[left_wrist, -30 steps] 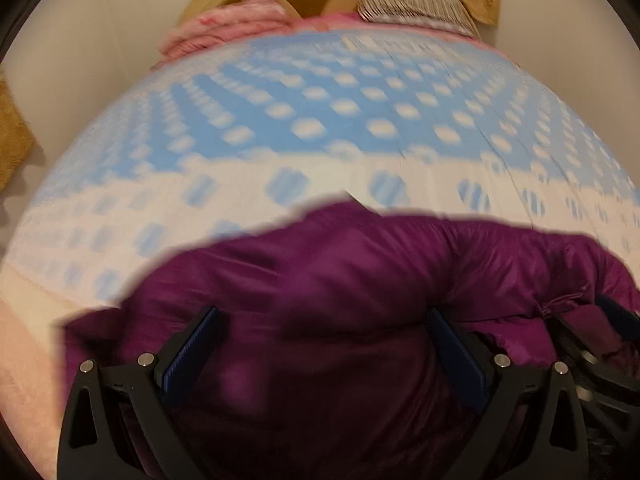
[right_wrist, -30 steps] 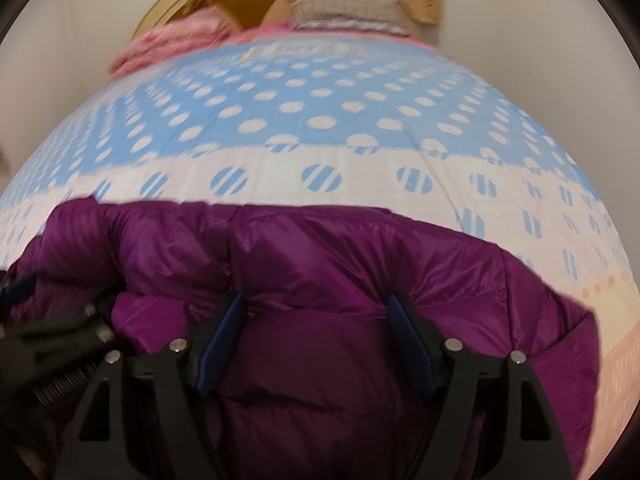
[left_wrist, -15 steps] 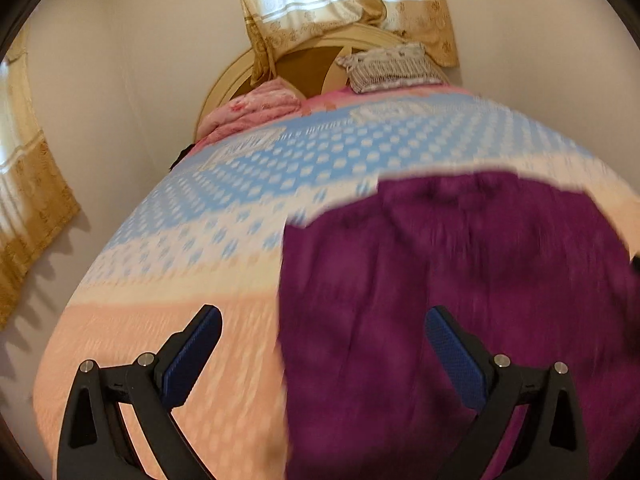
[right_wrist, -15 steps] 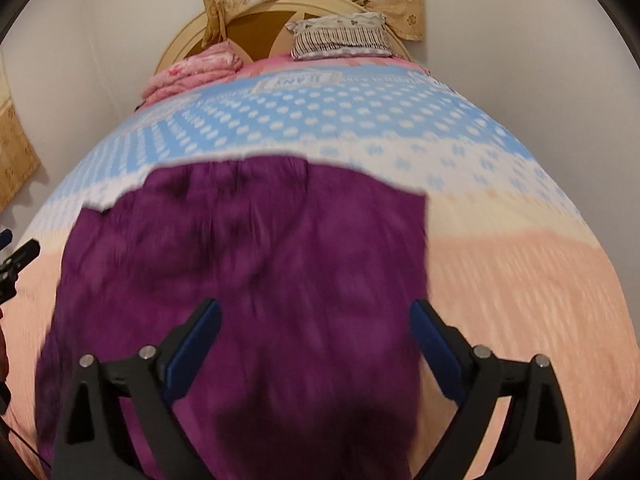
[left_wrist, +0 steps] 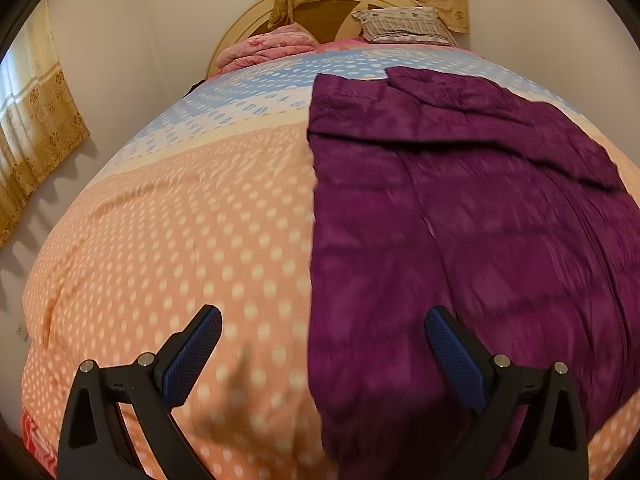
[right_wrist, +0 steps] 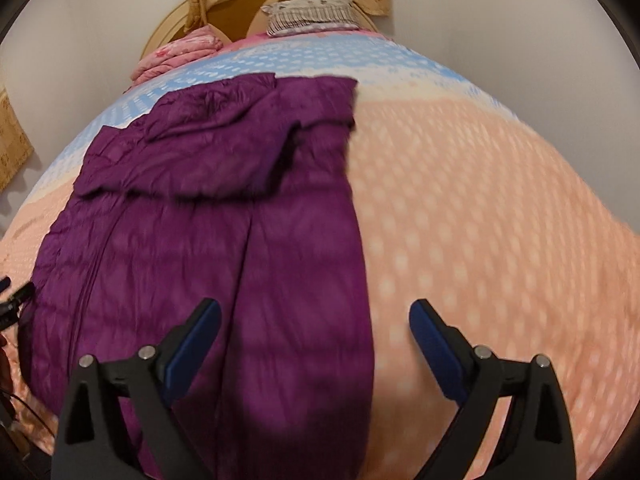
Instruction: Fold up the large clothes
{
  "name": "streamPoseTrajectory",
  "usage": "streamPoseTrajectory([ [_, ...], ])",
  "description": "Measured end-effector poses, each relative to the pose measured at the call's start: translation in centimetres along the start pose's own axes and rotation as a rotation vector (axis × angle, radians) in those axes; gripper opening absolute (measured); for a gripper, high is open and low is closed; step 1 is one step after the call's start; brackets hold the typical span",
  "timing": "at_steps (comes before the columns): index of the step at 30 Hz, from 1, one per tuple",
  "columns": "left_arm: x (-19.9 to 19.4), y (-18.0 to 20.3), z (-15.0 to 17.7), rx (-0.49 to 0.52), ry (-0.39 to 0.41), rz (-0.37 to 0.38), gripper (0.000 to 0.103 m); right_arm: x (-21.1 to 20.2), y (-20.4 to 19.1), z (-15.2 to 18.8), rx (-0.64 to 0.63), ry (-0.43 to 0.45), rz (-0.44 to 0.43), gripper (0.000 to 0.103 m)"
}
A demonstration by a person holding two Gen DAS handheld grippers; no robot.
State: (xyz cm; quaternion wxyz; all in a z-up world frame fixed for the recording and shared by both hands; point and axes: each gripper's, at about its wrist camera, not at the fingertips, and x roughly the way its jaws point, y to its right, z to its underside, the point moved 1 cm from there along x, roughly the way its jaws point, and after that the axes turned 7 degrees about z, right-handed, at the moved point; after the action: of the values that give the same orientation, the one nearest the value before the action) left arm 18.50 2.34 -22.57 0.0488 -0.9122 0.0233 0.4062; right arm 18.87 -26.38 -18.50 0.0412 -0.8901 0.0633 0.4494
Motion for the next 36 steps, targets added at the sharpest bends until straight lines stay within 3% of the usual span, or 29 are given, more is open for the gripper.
streamPoseTrajectory([
  [8, -1.7, 1.2, 3.4, 0.014, -0.005, 0.035, 0.102, -1.5, 0.5, 4.6, 0.009, -0.041, 0.001, 0.097],
  [12, -2.1, 1.1, 4.2, -0.004, -0.018, 0.067, 0.102, -1.7, 0.3, 6.3, -0.012, -0.069, -0.022, 0.087],
  [13, -2.0, 1.2, 4.2, -0.008, -0.018, 0.077, 0.097, -1.8, 0.3, 6.4, -0.014, -0.064, -0.026, 0.086],
  [16, -2.0, 1.3, 4.5, -0.036, -0.028, 0.174, 0.07, -1.8, 0.3, 6.5, 0.0, -0.072, -0.061, 0.077],
  [19, -2.4, 2.0, 4.5, -0.016, -0.022, 0.207, 0.052, -2.0, -0.1, 6.7, -0.026, -0.068, -0.054, 0.052],
  [20, -2.6, 2.3, 4.5, 0.001, -0.013, 0.201, 0.035, -2.1, -0.2, 6.8, -0.029, -0.066, -0.059, 0.032],
  [21, -2.8, 2.5, 4.4, 0.018, -0.007, 0.21, 0.026, -2.2, -0.2, 6.7, -0.027, -0.069, -0.081, 0.015],
  [22, -3.0, 2.6, 4.3, 0.032, 0.001, 0.225, 0.011, -2.3, -0.1, 6.6, -0.017, -0.069, -0.103, 0.012],
  [23, -3.4, 2.8, 4.2, 0.047, 0.011, 0.224, 0.007, -2.5, -0.2, 6.6, -0.014, -0.065, -0.11, 0.008],
  [29, -7.2, 2.0, 2.8, 0.081, 0.102, 0.234, 0.002, -5.6, -0.5, 6.1, -0.038, 0.004, -0.136, 0.006],
  [36, -15.0, 0.0, 1.2, 0.093, 0.235, 0.306, 0.002, -13.5, -0.1, 5.6, -0.044, 0.161, -0.189, 0.005],
])
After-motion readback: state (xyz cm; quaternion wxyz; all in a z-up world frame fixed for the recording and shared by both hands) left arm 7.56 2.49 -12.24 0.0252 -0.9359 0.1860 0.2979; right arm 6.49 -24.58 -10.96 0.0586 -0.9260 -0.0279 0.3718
